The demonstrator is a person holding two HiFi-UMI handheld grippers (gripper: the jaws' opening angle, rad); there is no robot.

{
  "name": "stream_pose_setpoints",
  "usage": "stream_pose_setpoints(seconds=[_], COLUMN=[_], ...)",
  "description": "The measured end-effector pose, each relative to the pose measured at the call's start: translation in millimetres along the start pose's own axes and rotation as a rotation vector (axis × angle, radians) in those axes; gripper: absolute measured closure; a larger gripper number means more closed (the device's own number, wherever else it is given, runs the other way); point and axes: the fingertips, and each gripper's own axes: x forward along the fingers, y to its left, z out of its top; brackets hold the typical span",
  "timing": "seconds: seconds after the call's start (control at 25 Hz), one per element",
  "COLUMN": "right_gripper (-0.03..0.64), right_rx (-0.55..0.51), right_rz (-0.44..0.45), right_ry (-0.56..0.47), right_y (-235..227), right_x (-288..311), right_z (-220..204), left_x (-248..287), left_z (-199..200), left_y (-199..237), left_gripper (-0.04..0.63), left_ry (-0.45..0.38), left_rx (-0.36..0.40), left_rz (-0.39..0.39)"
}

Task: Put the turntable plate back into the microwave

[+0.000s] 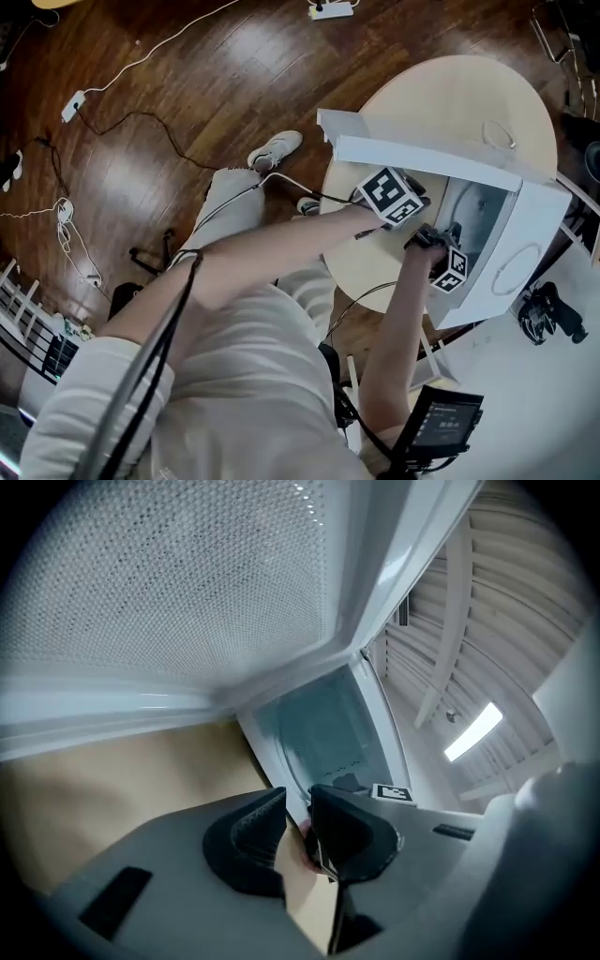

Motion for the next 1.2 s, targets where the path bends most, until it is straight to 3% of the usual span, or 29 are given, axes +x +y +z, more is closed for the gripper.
stream_pose_setpoints(seconds=[0.2,0.4,0.48,0.8,1.2], right_gripper=[0.457,0.474,0.54,0.584,0.615], right_rx=[0.121,0.247,0.264,0.349,0.369], right_rz=[-0.035,0.023,0.029,0.13,0.171], right_ry=[-0.063,-0.009,0.001,0.024,0.093], right_y=[-4.5,-6.4,-9.6,1.1,13.9], right_x=[6.3,10.0,9.9,7.1,-1.1], right_z=[3.7,4.3,3.6,-3.0,-20.8], left_x=[1.3,26.7,19.3,25.3,30.4], left_z=[2.8,-2.9,0.5,-4.8,-17.1], left_y=[3.0,0.6,-1.7,-13.0,-12.1], left_gripper=[0.528,0.526,0.526,0.526,0.526], left_ry=[-0.004,-0.024,-0.008,0.033,0.057], left_rx=[-0.009,-0.02,-0.009,0.017,0.014], left_rz=[-0.001,-0.063,-0.039,-0.03,-0.022])
